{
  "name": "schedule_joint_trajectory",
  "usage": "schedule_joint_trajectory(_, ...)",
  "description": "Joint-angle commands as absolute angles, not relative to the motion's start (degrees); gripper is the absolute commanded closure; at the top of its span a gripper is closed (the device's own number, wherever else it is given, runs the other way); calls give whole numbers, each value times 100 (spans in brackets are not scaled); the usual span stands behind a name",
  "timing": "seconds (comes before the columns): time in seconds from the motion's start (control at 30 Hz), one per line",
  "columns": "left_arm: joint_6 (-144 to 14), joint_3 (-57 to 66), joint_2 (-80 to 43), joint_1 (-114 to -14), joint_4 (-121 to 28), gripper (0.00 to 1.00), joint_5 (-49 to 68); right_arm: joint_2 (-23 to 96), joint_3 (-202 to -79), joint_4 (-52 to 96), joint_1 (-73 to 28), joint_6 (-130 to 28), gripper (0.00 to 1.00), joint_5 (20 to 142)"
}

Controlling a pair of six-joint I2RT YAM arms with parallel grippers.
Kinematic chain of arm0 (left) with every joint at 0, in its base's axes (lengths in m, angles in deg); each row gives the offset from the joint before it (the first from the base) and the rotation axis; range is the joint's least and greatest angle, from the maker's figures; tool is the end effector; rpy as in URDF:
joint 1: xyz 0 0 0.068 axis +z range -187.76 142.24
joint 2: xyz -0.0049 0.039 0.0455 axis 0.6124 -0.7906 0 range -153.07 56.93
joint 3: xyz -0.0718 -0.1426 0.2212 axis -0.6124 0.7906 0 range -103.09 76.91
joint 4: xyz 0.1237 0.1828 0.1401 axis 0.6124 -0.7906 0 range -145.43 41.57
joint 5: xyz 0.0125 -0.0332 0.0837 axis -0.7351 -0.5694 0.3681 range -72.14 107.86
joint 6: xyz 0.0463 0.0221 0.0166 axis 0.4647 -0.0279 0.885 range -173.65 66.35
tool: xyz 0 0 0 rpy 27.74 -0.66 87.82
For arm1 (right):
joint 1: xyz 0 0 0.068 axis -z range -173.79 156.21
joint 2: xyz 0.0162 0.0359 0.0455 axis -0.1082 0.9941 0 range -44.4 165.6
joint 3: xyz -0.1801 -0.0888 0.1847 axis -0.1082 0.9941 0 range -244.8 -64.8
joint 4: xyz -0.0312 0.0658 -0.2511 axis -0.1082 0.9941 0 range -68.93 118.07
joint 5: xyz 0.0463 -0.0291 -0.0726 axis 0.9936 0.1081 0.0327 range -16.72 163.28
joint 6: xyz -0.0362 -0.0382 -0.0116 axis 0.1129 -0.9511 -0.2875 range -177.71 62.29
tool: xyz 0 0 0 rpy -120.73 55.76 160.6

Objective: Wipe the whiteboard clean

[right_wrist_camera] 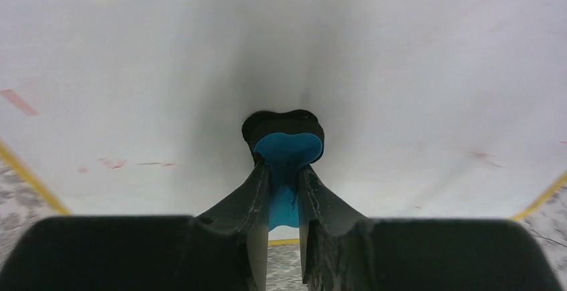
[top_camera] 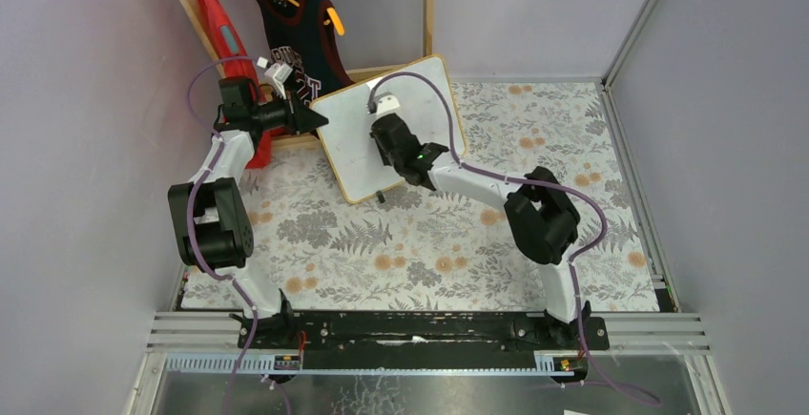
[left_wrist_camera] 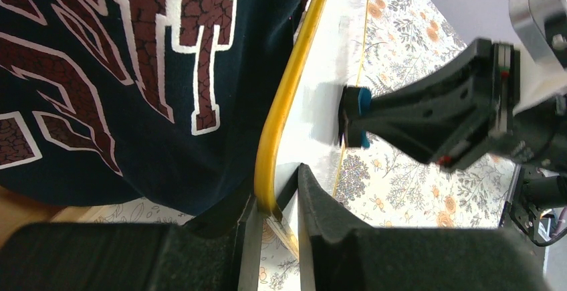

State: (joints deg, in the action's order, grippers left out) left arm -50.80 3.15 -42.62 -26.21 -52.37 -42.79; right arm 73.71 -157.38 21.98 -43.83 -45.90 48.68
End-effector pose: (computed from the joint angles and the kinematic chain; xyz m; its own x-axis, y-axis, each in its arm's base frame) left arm 0.3882 0.0476 0.2759 -0.4533 -0.0678 -0.8888 0.6668 0.6360 -0.3886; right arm 0.3238 0.3634 0.2476 -0.3736 -0.1560 -0.9144 -0.3893 0.9211 0.0019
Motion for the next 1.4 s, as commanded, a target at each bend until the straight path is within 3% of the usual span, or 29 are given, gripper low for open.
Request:
schedule_joint_trajectory(0.0, -4334, 545, -4325, -2660, -5616, 100, -3602, 7022, -15501, 2057, -4002, -4687, 100, 4371)
schedule_joint_trajectory(0.63, -4365, 508, -4336, -2661, -5616, 100, -3616, 8206, -16997, 2377, -5281, -4402, 100, 4872)
schedule_joint_trajectory(1.37, -4353, 527, -4320, -2668, -5651, 100, -3620, 7176, -15755, 2179, -4107, -4550, 100, 4693)
